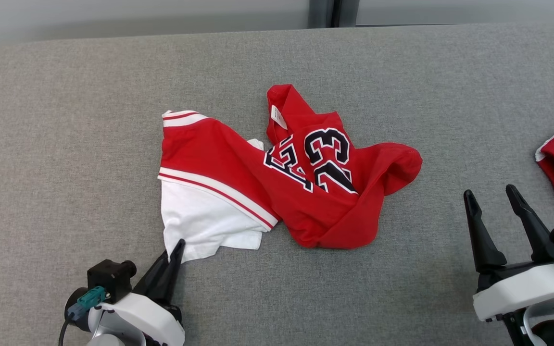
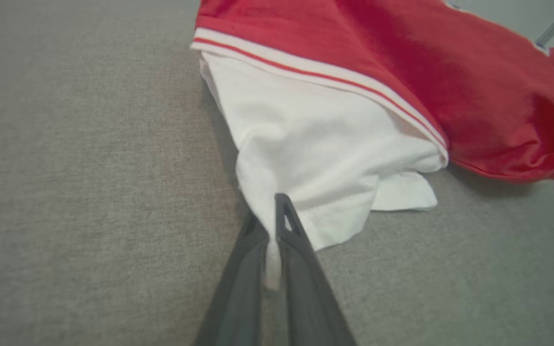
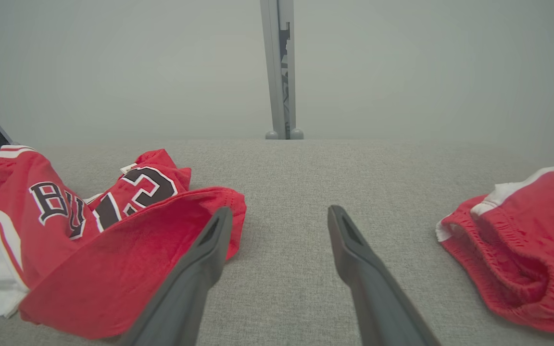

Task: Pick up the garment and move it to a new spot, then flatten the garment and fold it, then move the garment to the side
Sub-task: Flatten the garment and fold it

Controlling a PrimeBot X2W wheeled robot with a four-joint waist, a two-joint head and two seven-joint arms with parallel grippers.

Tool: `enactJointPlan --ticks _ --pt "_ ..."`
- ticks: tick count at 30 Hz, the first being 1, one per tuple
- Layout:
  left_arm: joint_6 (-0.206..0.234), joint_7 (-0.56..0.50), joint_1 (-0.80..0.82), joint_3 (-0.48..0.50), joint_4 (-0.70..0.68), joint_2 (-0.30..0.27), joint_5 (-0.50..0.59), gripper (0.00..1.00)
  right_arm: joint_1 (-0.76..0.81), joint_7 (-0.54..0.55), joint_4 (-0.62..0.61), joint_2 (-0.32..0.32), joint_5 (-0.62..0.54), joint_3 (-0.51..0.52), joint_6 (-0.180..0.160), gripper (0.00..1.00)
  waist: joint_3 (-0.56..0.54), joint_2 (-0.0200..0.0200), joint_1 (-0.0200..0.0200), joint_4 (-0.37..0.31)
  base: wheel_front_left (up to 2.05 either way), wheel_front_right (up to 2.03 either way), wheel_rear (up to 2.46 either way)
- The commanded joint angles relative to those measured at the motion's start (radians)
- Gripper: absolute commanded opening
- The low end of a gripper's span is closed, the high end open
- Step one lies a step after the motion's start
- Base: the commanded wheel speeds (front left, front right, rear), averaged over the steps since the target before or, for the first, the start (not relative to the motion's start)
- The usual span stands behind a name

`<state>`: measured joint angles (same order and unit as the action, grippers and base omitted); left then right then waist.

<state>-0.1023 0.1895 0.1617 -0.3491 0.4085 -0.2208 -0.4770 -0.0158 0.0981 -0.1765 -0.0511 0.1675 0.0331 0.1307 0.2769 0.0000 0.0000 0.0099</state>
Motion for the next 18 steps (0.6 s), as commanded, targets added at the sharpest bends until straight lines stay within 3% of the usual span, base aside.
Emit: enactJointPlan --ticks 1,10,18 --pt "-0.001 0.004 0.011 0.001 -0.003 -0.010 -0.004 0.00 -0.017 -0.007 0.005 -0.005 -0.005 0.009 0.000 1.00 0.002 0.0000 0.0000 0.002 0.00 0.00 0.00" --pt "0.013 0.010 0.033 0.003 -0.049 -0.023 0.004 0.00 -0.074 0.012 0.071 -0.052 0.010 -0.005 0.000 1.00 0.041 0.0000 0.0000 0.025 0.00 0.00 0.00" --pt "0.009 0.017 0.066 -0.008 -0.061 -0.015 0.006 0.00 -0.185 0.007 0.157 -0.105 0.047 -0.091 0.000 1.00 0.107 0.0000 0.0000 0.060 0.00 0.00 0.00"
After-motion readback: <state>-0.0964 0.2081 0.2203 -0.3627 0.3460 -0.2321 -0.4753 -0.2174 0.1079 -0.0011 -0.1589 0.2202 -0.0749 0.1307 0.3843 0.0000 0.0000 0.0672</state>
